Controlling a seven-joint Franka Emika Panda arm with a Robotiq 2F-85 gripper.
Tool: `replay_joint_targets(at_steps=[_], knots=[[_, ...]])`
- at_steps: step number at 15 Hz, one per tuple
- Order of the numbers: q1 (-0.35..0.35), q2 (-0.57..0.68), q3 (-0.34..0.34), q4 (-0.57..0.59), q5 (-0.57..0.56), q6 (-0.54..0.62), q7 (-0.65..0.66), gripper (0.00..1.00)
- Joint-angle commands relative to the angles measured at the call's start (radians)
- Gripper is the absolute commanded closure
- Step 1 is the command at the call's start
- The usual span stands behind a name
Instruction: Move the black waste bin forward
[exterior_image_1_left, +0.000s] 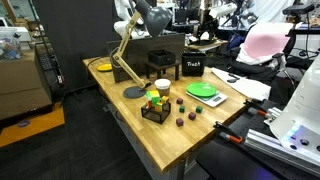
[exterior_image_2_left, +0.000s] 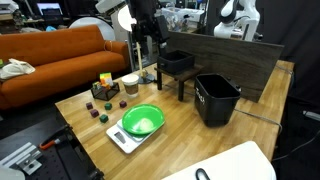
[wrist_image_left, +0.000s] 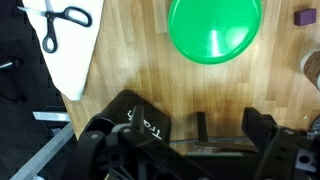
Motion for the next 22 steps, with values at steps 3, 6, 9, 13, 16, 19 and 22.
replay_joint_targets(at_steps=[3,6,9,13,16,19,22], knots=[[-0.001,0.062,-0.010,0.039,0.030,0.008,-0.013,0.00],[0.001,0.177,-0.011,0.142,0.019,0.014,-0.011,0.00],[0.005,0.285,-0.020,0.257,0.018,0.013,-0.014,0.00],[0.013,0.334,-0.036,0.292,0.017,0.023,-0.010,0.00],[0.014,0.373,-0.041,0.325,0.018,0.023,-0.013,0.00],[0.015,0.371,-0.041,0.328,0.018,0.022,-0.013,0.00],[0.015,0.371,-0.041,0.328,0.018,0.022,-0.013,0.00]])
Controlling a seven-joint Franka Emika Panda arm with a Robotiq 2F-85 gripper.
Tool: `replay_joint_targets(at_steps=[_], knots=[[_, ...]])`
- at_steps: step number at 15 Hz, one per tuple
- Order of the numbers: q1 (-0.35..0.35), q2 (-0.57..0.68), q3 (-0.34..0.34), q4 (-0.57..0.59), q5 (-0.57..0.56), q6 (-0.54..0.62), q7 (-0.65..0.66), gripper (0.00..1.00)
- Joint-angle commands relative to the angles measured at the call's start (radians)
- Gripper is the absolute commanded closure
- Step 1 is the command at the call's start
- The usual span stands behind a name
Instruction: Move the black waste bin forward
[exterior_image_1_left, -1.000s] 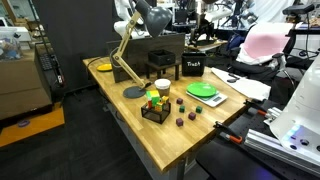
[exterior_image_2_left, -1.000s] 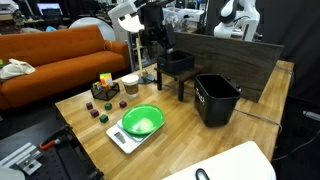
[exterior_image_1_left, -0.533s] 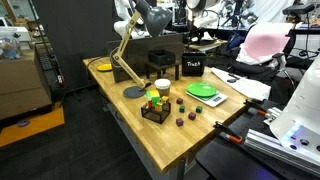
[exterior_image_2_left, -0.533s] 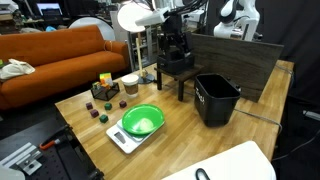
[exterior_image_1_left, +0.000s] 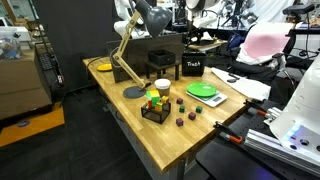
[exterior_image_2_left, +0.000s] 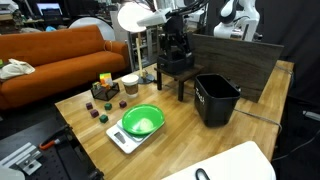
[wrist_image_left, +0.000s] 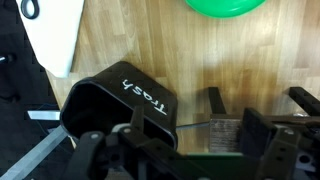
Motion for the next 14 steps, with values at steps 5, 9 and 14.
replay_joint_targets(at_steps=[5,9,14], knots=[[0.002,0.047,-0.032,0.056,-0.001,0.016,-0.016,0.00],[-0.005,0.105,-0.069,0.098,-0.034,0.035,-0.049,0.00],[-0.004,0.161,-0.094,0.134,-0.100,0.070,-0.175,0.00]])
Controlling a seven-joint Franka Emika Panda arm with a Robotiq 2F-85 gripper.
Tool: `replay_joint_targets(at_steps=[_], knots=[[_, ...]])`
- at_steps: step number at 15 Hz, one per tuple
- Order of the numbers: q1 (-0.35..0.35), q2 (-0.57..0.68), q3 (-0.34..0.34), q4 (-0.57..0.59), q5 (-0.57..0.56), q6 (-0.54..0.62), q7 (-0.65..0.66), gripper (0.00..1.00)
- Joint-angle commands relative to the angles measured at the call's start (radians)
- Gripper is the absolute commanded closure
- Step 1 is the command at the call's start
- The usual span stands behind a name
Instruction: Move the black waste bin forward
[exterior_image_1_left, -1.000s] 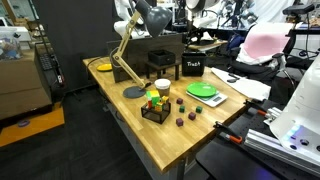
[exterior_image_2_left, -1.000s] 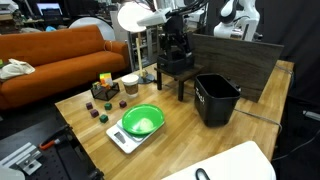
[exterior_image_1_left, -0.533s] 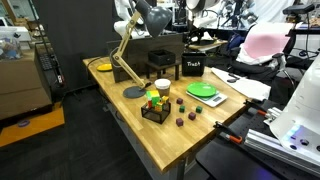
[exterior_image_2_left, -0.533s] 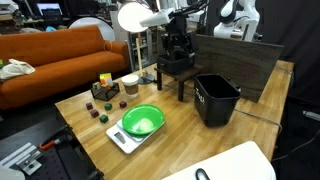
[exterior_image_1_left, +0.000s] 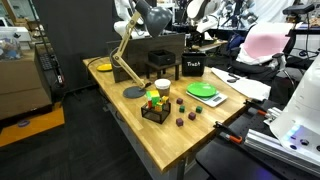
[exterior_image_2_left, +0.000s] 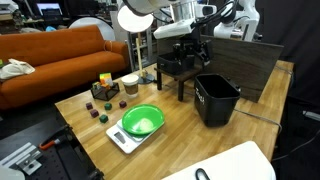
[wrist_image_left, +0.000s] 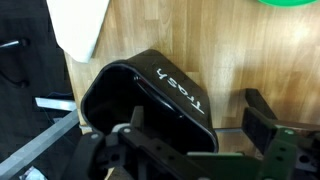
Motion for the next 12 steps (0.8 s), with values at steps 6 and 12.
replay_joint_targets(at_steps=[6,12], knots=[[0.001,0.044,-0.032,0.049,-0.086,0.040,-0.031,0.00],[-0.012,0.059,-0.017,0.059,-0.062,0.061,-0.074,0.00]])
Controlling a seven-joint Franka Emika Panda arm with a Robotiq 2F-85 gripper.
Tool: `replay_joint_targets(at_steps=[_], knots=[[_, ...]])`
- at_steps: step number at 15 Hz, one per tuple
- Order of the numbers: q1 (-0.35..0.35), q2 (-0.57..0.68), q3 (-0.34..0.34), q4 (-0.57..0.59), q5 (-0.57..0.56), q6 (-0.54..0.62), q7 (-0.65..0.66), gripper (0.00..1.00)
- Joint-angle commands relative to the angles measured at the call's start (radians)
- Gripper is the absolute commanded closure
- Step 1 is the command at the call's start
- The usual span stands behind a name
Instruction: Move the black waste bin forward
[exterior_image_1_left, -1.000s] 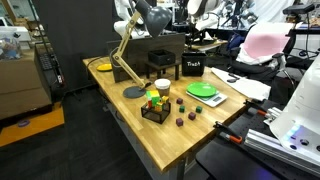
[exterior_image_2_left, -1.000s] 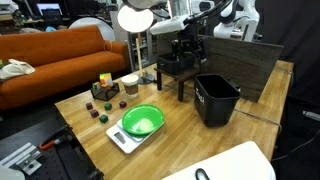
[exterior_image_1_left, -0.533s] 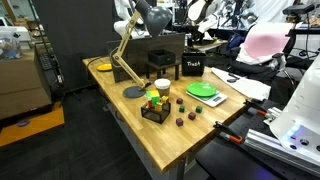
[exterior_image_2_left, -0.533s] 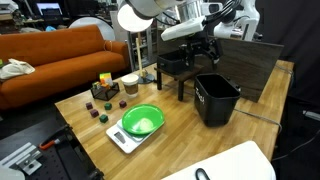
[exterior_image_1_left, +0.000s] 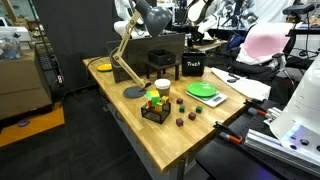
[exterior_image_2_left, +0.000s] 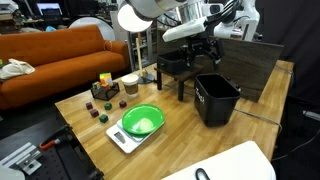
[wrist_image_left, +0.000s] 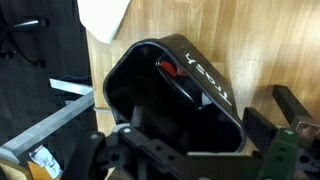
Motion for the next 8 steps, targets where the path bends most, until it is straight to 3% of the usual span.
replay_joint_targets(at_steps=[1,8], knots=[[-0.022,0.017,0.023,0.008,0.038,0.033,-0.080,0.00],[-0.090,0.070,0.101,0.013,0.154,0.084,-0.419,0.00]])
